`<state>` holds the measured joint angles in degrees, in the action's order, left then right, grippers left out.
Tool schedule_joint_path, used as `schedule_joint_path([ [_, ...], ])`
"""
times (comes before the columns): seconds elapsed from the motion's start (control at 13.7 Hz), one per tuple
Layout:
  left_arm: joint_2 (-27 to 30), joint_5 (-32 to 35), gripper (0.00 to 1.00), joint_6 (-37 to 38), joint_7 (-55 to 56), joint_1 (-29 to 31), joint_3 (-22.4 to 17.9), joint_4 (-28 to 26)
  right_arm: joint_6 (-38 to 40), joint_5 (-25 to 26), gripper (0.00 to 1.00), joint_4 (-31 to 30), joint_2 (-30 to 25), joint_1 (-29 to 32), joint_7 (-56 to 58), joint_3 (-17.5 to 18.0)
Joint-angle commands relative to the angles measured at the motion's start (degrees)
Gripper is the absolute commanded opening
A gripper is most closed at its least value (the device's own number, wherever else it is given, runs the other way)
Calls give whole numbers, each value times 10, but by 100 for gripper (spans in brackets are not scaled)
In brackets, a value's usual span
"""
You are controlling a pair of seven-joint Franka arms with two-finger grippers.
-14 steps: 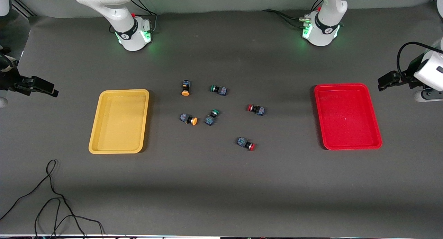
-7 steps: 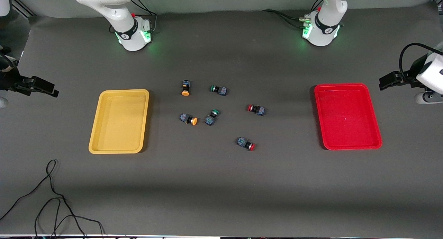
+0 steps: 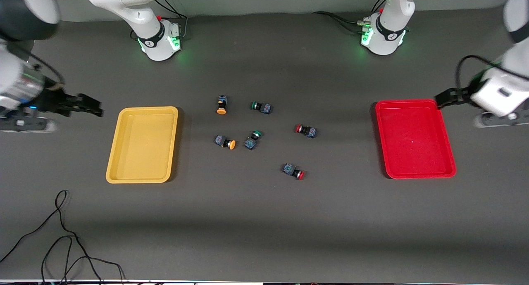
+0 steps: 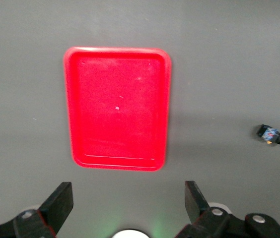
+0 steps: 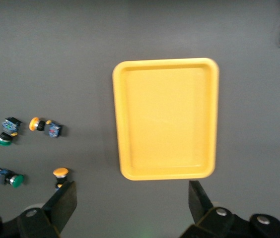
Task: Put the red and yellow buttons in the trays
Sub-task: 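Move the left gripper to a red button while the right gripper reaches a yellow button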
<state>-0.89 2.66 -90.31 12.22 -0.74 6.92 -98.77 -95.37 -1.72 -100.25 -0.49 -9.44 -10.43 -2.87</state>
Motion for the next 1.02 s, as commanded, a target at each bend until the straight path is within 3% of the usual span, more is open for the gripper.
schedule_joint_path([
  [0.0,-59,11,100,-6,112,-86,-2,9,-86,-21,100,-133,-70,-84,-114,-3],
  [0.44,-276,-58,100,-111,476,-197,3,62,-238,-22,100,-303,-116,-259,-257,-4],
  [0.66,-319,-67,100,-160,665,-244,4,60,-247,-14,100,-330,-119,-340,-351,-4],
  [0.95,-358,-66,100,-274,821,-278,3,38,-304,7,100,-419,-152,-358,-371,-2],
])
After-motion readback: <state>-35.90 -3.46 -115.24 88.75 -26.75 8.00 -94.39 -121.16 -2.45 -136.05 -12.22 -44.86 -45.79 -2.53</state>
